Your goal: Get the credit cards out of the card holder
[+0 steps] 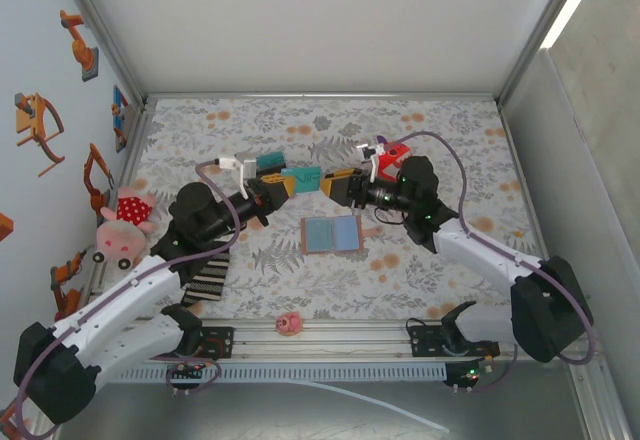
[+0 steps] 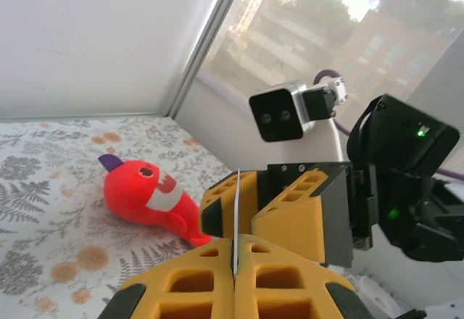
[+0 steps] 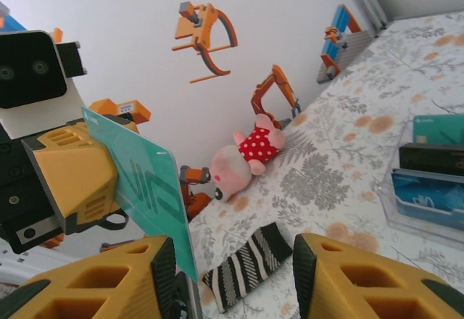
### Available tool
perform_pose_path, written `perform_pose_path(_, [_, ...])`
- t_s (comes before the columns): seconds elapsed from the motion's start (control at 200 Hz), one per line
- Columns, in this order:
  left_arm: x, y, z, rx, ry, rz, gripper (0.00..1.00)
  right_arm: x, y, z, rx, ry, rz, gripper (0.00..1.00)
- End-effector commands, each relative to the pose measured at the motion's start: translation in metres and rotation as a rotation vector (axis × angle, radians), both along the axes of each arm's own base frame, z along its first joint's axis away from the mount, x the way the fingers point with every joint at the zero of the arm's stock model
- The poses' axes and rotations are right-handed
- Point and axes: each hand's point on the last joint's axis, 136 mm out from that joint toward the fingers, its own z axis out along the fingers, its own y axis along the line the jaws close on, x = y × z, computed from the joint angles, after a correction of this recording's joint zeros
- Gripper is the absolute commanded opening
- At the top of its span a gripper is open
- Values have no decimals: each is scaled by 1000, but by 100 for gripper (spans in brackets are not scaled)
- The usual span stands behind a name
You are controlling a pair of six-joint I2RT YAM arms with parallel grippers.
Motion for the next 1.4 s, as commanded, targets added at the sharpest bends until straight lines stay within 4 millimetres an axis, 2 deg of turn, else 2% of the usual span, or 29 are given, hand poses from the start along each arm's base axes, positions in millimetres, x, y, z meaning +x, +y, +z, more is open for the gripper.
perform_pose_path(0.0, [-1,-4,10,-72,3,-29,0,-11,10,44,105,-102,80,46])
perform_pose_path(0.175, [4,-10,3,-106,27,-42,0,-19,18,51,114,-124,136,39])
perform_pose_path(0.351, [6,-15,1,-98,37,-58,0,-23,20,55,118,-133,164,16])
perform_pose_path(0.456, [7,-12,0,-71,28,-44,6,-26,19,59,124,-145,166,6])
perform_pose_path(0.506, [6,-10,1,-55,17,-39,11,-27,18,60,123,-149,169,0])
perform_pose_path(0.596, [5,-3,0,7,-3,-25,27,-30,17,59,112,-156,176,0])
perform_pose_path(0.671, [3,5,0,84,-31,-1,42,-30,17,51,65,-150,176,0])
perform_pose_path(0.791, [3,18,-4,248,-45,38,51,-32,14,32,-74,-141,163,0])
perform_pose_path(0.952, [-6,15,-2,388,-69,-43,71,-39,6,22,-185,-161,168,0])
perform_pose_path(1.057, [-7,7,-2,445,-60,-106,71,-44,5,22,-213,-167,191,0])
perform_pose_path(1.222, [-11,-11,-2,482,-38,-238,62,-50,4,22,-231,-175,226,0])
perform_pose_path(1.397, [-17,-23,-9,510,-23,-355,60,-55,3,21,-241,-179,251,0])
